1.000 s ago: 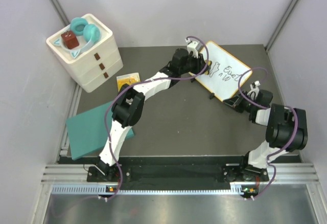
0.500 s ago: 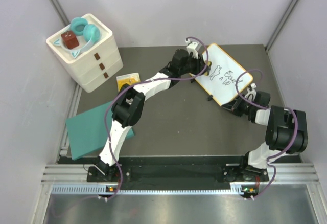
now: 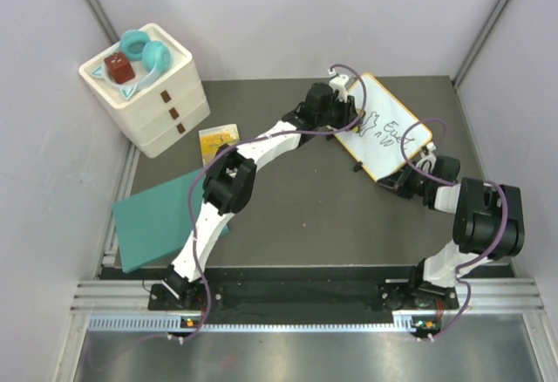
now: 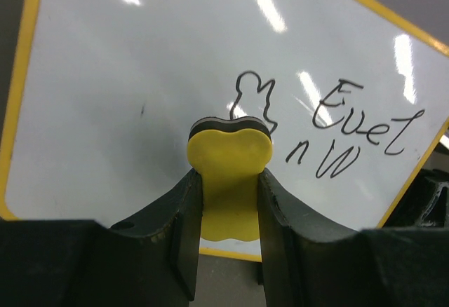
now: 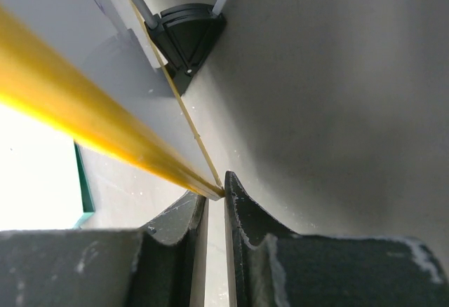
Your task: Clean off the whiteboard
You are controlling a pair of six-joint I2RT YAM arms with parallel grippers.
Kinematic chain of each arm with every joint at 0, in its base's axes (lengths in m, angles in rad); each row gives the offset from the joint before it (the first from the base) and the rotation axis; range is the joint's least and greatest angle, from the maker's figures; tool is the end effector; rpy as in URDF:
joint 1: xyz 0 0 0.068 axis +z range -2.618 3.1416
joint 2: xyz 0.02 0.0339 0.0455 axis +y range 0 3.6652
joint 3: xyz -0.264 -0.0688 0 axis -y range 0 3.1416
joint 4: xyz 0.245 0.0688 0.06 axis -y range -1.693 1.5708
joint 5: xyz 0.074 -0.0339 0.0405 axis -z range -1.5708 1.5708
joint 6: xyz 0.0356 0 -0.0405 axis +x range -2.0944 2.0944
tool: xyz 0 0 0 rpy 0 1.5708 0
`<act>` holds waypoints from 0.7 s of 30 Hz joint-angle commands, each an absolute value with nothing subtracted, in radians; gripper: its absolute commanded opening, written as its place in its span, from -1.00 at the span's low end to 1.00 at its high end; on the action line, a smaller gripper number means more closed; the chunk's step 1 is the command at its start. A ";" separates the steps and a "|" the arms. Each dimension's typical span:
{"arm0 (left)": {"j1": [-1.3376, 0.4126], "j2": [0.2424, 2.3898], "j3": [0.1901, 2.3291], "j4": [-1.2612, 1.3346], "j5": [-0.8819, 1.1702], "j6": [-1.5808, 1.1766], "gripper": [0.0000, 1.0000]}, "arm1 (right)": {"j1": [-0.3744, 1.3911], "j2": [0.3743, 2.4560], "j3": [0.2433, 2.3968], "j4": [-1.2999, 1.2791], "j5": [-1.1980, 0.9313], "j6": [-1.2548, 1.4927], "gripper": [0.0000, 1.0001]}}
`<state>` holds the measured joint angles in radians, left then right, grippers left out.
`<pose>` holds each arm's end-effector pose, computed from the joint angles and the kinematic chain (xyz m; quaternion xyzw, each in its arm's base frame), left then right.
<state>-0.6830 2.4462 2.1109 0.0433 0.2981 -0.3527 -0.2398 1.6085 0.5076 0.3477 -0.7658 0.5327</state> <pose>0.4412 -0.3724 0.2276 0.2179 0.7682 -0.3956 0.4537 0.2653 -0.0395 0.1179 0.1831 0.8444 0.3930 0.3147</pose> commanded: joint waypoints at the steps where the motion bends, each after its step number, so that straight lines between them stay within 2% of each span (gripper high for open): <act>1: -0.698 2.457 2.152 -0.054 0.282 -0.321 -1.00 | -0.207 1.635 0.543 0.281 -0.779 0.496 -0.97; 13: -0.699 2.516 2.197 -0.057 0.275 -0.360 -1.00 | -0.176 1.666 0.586 0.213 -0.778 0.462 -0.99; 21: -0.703 2.556 2.212 0.046 0.155 -0.449 -1.00 | -0.175 1.683 0.598 0.204 -0.790 0.451 -1.00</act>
